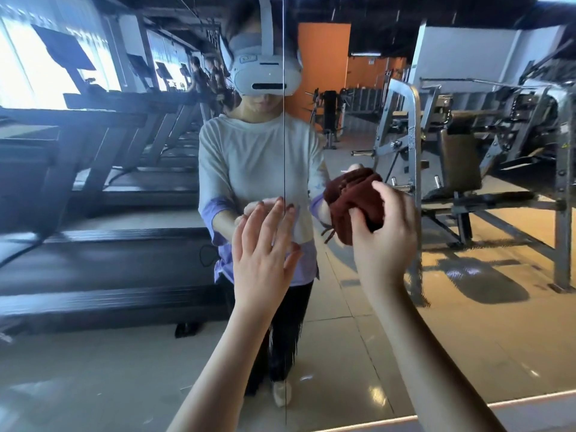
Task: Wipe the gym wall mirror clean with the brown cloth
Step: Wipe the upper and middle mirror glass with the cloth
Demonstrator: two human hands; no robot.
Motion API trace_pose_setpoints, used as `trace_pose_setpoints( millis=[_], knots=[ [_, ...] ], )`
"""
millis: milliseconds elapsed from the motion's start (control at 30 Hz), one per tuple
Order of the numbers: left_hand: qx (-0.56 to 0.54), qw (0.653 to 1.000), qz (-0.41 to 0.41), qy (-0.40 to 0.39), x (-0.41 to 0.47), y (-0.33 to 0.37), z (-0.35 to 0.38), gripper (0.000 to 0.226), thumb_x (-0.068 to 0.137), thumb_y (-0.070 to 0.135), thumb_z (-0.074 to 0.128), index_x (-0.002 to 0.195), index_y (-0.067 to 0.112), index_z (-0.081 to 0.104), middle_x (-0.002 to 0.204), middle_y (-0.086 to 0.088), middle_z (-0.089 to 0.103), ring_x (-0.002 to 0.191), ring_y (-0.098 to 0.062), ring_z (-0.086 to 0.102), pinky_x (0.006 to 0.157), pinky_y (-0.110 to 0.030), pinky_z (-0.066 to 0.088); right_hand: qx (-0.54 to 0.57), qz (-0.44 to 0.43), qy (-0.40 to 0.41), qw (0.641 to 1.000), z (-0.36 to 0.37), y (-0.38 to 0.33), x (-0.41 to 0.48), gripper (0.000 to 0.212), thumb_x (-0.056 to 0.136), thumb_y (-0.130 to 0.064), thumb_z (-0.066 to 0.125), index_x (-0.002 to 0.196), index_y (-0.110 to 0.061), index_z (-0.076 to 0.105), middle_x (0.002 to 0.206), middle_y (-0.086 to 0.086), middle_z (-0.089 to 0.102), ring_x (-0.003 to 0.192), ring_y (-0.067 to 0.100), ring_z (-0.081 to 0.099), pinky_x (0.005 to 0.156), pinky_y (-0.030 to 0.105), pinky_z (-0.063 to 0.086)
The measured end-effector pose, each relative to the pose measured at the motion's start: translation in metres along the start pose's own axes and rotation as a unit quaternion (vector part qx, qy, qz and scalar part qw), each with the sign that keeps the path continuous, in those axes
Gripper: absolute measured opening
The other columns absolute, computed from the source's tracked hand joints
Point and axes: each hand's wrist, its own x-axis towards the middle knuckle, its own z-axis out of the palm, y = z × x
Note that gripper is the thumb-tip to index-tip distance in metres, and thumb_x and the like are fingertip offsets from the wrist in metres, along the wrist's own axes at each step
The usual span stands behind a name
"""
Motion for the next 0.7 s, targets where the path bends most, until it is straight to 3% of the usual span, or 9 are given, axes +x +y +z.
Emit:
trace_pose_setpoints(
  millis=[133,200,267,367,433,567,633,700],
  knots=[
    [0.027,0.999,0.018,0.027,-0.004,-0.005,0.007,0.071,0.08,0.025,0.079,0.143,0.015,0.047,0.148,-0.005,0.043,0.138,-0.029,0.036,0.112,-0.048,0.032,-0.034,-0.13,-0.045,0.99,0.005,0.0,-0.008,0.039,0.075,-0.006,0.072,0.113,-0.012,0.066,0.109,0.011,0.064,0.093,0.033,0.062,0.063,0.033,0.053],
    [0.022,0.999,0.021,0.027,-0.004,-0.005,0.008,0.067,0.082,0.025,0.077,0.142,0.015,0.048,0.148,-0.005,0.045,0.138,-0.029,0.037,0.112,-0.048,0.033,-0.043,-0.142,-0.05,0.988,0.002,0.004,0.002,0.037,0.076,-0.007,0.072,0.112,-0.01,0.068,0.108,0.011,0.065,0.094,0.032,0.061,0.067,0.031,0.051],
    [0.015,0.999,0.018,0.032,-0.004,-0.005,0.009,0.066,0.081,0.022,0.078,0.141,0.014,0.05,0.146,-0.008,0.052,0.137,-0.03,0.039,0.112,-0.048,0.033,-0.044,-0.079,-0.02,0.996,-0.002,0.008,0.013,0.038,0.079,-0.009,0.072,0.117,-0.01,0.067,0.112,0.012,0.064,0.1,0.032,0.06,0.073,0.027,0.046],
    [0.007,0.999,0.015,0.032,-0.004,-0.004,0.009,0.064,0.082,0.019,0.077,0.14,0.013,0.052,0.145,-0.009,0.053,0.137,-0.031,0.04,0.117,-0.046,0.026,0.006,0.064,0.04,0.997,0.0,0.008,0.014,0.041,0.085,-0.014,0.068,0.126,-0.01,0.062,0.12,0.014,0.06,0.108,0.032,0.058,0.078,0.032,0.048],
    [0.012,1.0,0.015,0.024,-0.004,-0.004,0.008,0.063,0.083,0.021,0.075,0.141,0.013,0.052,0.145,-0.009,0.053,0.137,-0.031,0.039,0.119,-0.045,0.022,-0.004,0.05,0.042,0.998,0.007,0.002,0.0,0.042,0.085,-0.011,0.066,0.127,-0.011,0.06,0.122,0.016,0.059,0.11,0.034,0.056,0.08,0.036,0.048],
    [0.02,0.999,0.014,0.025,-0.003,-0.003,0.008,0.056,0.084,0.021,0.074,0.137,0.011,0.06,0.143,-0.01,0.057,0.137,-0.03,0.039,0.12,-0.043,0.02,-0.047,-0.092,-0.011,0.995,0.01,0.002,-0.013,0.039,0.082,-0.01,0.065,0.122,-0.012,0.062,0.115,0.014,0.063,0.106,0.028,0.053,0.079,0.038,0.05],
    [0.016,0.999,0.014,0.032,-0.001,-0.003,0.007,0.055,0.083,0.021,0.075,0.135,0.009,0.062,0.141,-0.011,0.058,0.136,-0.031,0.04,0.12,-0.043,0.02,-0.05,-0.038,0.007,0.998,0.004,0.01,-0.001,0.039,0.083,-0.013,0.068,0.122,-0.011,0.064,0.116,0.014,0.064,0.107,0.027,0.052,0.082,0.034,0.045],
    [0.008,0.999,0.013,0.036,0.0,-0.003,0.008,0.055,0.082,0.019,0.074,0.135,0.008,0.062,0.142,-0.012,0.057,0.136,-0.031,0.039,0.121,-0.042,0.019,-0.02,0.077,0.046,0.996,-0.002,0.018,0.008,0.041,0.086,-0.016,0.067,0.127,-0.012,0.062,0.123,0.012,0.062,0.113,0.024,0.051,0.087,0.029,0.041]
  ],
)
